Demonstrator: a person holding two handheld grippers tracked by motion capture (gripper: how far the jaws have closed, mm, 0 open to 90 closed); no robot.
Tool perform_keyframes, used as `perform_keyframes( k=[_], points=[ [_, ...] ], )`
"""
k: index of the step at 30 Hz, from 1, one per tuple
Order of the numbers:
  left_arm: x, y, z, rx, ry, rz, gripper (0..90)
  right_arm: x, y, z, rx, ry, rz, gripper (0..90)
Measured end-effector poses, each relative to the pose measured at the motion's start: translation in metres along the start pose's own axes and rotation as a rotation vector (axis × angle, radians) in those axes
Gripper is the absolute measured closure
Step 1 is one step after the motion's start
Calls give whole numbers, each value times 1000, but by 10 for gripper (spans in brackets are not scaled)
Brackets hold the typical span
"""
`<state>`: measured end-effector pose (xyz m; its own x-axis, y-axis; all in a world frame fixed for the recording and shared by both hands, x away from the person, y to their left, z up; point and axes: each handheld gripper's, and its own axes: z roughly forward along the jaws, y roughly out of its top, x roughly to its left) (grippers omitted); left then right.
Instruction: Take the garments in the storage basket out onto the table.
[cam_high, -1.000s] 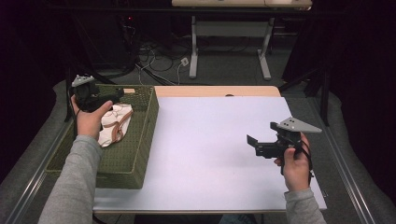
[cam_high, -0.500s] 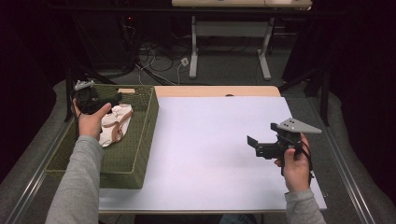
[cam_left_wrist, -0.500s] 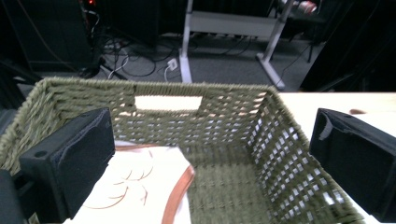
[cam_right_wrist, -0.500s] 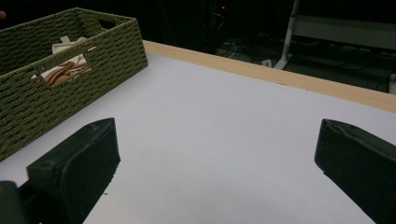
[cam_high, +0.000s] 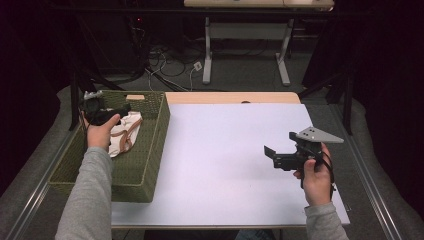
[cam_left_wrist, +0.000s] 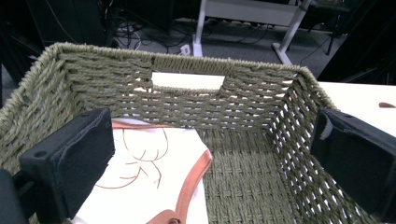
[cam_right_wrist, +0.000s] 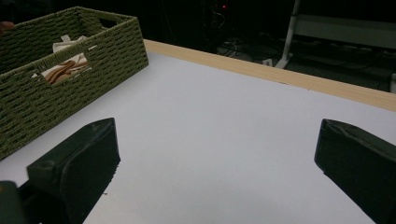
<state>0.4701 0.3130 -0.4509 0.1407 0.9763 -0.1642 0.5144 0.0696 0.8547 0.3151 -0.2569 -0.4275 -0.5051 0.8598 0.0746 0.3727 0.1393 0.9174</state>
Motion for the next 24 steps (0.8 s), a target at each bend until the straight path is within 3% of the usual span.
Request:
perform_keyframes(
  k=[5,14,20,24],
  points=[
    [2,-3,4,28,7,-2,3,0,0,0,-1,0,-2,0],
    [9,-14,14,99,23,-49,3,1,-1,2,13,1,-2,0],
    [12,-20,19,117,34,-73,3,1,-2,3,14,11,4,0],
    [14,-23,22,145,47,-67,3,2,-2,4,18,12,2,0]
  ],
)
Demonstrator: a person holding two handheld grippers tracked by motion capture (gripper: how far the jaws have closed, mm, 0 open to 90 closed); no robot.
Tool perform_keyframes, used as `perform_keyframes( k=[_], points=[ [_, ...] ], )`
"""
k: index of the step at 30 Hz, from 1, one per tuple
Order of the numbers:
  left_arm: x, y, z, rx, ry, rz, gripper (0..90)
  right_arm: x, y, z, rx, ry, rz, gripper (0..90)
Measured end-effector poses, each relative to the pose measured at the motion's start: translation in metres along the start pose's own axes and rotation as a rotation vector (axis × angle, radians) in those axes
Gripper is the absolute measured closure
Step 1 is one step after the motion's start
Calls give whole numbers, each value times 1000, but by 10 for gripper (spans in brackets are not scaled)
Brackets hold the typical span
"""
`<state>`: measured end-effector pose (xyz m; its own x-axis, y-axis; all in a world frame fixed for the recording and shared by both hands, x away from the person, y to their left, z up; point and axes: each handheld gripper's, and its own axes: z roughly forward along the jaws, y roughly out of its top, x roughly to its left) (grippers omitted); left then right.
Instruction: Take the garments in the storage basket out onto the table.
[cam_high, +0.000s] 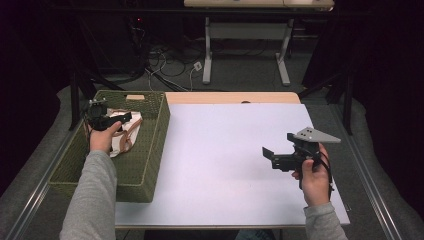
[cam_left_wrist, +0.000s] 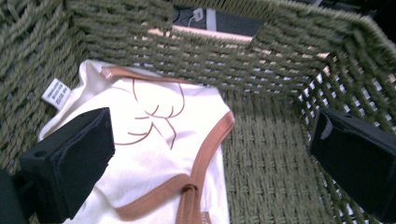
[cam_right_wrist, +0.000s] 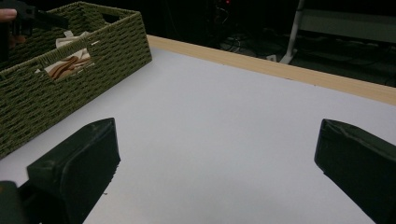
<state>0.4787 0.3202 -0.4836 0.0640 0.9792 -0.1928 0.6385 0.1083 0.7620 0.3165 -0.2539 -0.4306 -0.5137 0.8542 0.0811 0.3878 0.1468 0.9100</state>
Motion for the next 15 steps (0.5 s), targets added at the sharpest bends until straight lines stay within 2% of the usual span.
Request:
perform_keyframes(
  k=[6,13,15],
  points=[
    [-1,-3,5,20,12,4,3,0,-1,0,4,-1,7,0],
    [-2,-9,13,85,24,17,4,0,0,0,9,18,12,0],
    [-3,-11,16,91,30,17,14,1,1,0,5,23,12,0]
  ],
)
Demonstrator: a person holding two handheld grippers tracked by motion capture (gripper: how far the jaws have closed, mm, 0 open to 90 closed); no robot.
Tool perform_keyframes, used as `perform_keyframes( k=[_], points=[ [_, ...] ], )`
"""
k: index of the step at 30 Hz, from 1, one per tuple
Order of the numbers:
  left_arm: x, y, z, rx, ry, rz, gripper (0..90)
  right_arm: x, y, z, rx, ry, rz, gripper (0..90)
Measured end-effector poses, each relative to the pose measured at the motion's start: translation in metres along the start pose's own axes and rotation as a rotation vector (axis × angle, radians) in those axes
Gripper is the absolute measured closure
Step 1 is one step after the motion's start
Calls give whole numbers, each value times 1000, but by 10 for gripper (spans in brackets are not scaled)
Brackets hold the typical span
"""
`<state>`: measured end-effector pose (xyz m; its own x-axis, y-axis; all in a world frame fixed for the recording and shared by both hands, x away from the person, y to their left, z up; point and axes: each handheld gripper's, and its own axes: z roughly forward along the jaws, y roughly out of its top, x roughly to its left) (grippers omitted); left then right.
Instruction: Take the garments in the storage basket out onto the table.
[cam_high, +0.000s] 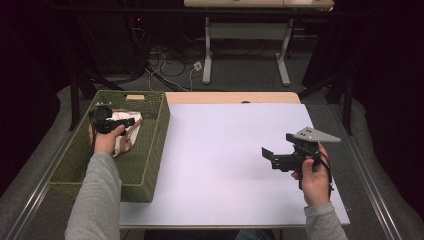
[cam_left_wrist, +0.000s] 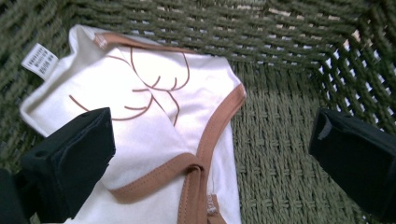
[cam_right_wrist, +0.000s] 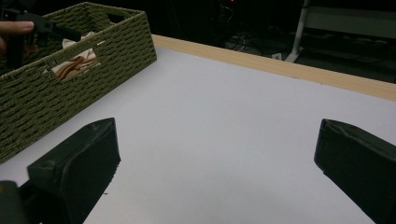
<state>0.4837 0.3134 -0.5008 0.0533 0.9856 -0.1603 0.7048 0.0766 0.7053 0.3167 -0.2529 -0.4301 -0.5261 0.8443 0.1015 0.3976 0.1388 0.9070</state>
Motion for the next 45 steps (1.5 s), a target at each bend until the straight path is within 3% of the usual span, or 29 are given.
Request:
perform_keyframes(
  k=[5,13,37,45],
  points=[
    [-1,-2,3,32,20,5,73,0,0,1,-3,-5,-2,0],
    [1,-6,7,93,49,12,90,-1,-1,1,7,-5,-1,0],
    [3,-16,19,192,65,9,165,-9,-2,-2,7,-22,11,0],
    [5,-18,19,212,80,-5,278,-12,-2,-3,8,-24,18,0]
  ],
)
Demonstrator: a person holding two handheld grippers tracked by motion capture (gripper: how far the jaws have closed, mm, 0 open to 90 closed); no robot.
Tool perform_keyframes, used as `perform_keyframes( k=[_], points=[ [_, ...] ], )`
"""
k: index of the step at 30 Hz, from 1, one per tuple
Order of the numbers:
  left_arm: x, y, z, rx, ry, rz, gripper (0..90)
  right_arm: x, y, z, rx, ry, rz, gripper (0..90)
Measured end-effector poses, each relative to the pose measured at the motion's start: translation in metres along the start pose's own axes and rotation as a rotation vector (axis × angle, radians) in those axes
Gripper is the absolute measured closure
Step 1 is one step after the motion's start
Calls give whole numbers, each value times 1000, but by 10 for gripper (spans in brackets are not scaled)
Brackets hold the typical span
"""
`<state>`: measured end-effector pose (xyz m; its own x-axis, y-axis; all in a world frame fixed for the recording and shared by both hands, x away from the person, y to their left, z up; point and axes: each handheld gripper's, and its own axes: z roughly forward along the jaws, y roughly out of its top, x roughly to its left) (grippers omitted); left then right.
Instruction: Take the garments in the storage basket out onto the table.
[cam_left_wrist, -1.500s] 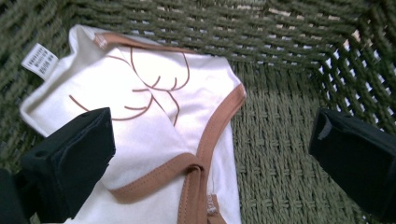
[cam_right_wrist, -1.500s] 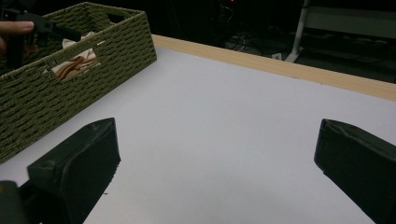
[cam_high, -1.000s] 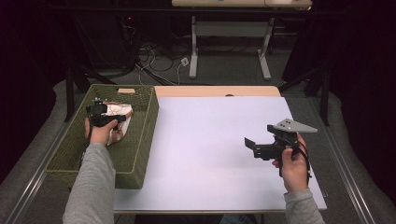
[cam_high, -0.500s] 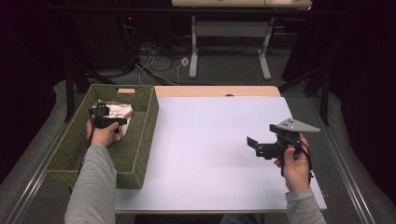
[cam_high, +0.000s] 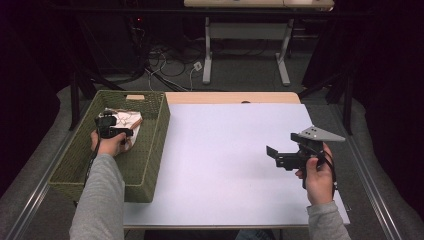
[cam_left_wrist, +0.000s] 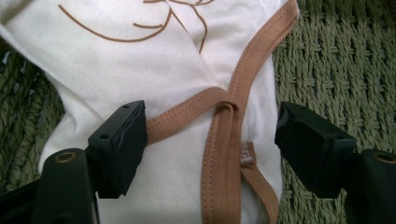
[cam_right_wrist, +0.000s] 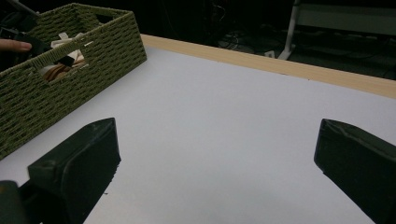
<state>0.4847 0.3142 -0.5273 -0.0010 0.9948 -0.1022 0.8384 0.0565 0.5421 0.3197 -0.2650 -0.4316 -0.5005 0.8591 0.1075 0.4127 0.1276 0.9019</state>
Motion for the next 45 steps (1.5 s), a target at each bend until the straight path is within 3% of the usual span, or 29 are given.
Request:
perform_keyframes(
  k=[9,13,23,28,32,45],
  points=[
    [1,-1,1,28,-6,5,341,0,0,0,-4,-1,-2,0],
    [0,-3,3,38,-11,-13,348,-1,-1,1,-2,-1,-5,0],
    [-1,-5,2,49,2,-4,532,-1,0,0,-5,3,-8,0],
    [0,-7,1,42,-36,-38,679,0,0,0,-5,5,-9,0],
    [0,-7,0,48,-36,-31,744,-1,0,0,-7,3,-8,0],
    [1,-5,-5,33,-39,-64,820,0,0,0,1,3,-11,0]
  ],
)
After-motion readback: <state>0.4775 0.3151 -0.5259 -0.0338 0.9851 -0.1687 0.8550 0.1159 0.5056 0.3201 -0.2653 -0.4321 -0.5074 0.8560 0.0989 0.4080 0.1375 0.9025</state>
